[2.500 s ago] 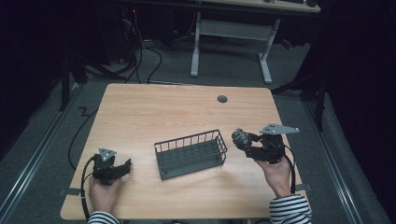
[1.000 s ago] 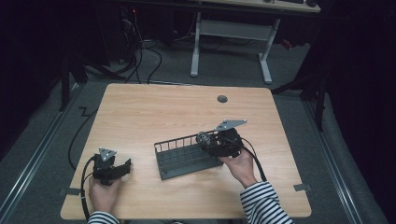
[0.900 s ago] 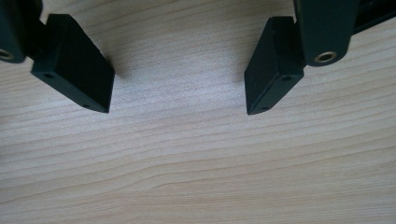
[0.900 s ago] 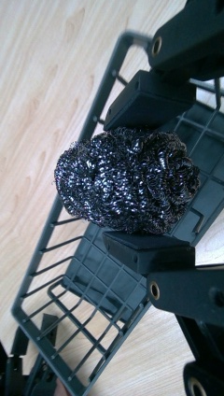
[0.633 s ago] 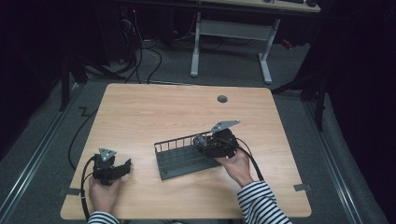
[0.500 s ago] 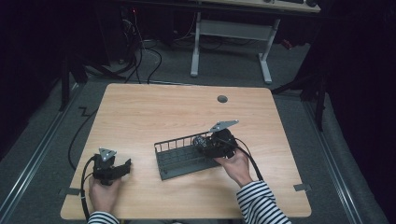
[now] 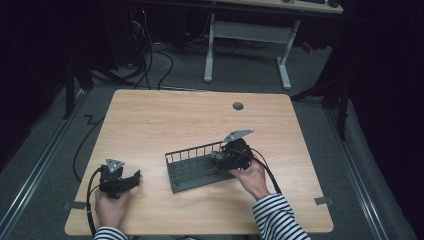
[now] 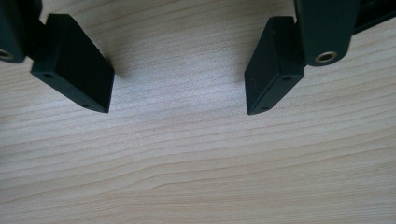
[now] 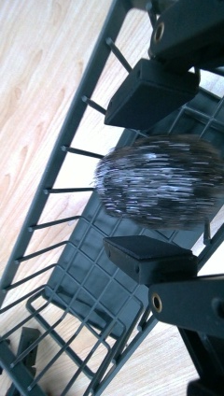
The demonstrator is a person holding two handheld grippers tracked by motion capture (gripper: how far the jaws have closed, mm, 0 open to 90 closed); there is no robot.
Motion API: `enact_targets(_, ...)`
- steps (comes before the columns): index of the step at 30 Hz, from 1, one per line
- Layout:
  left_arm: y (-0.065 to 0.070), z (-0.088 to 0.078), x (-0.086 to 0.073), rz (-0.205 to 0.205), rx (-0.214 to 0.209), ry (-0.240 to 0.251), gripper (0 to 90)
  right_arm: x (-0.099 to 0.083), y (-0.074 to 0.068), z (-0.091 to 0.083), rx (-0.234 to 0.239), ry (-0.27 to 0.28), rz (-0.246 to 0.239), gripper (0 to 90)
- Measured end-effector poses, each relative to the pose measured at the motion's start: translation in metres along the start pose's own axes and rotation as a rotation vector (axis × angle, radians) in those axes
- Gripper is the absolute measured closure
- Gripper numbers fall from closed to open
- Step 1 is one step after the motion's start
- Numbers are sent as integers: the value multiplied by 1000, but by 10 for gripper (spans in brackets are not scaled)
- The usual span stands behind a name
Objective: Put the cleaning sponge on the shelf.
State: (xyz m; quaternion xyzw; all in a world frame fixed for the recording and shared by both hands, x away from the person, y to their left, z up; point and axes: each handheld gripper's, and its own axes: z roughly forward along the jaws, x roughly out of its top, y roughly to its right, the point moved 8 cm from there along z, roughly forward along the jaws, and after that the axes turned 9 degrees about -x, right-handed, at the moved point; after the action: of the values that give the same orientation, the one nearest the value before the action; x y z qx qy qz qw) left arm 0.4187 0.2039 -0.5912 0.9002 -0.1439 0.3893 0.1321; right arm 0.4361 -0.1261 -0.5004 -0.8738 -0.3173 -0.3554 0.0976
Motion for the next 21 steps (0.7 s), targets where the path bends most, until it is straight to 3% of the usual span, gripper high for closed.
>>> enact_targets(6, 0, 0, 0, 1, 1, 0, 245, 3, 3, -9, 1, 35, 8, 341)
enact_targets(21, 0, 0, 0, 1, 2, -1, 245, 7, 28, -51, -29, 144, 73, 370)
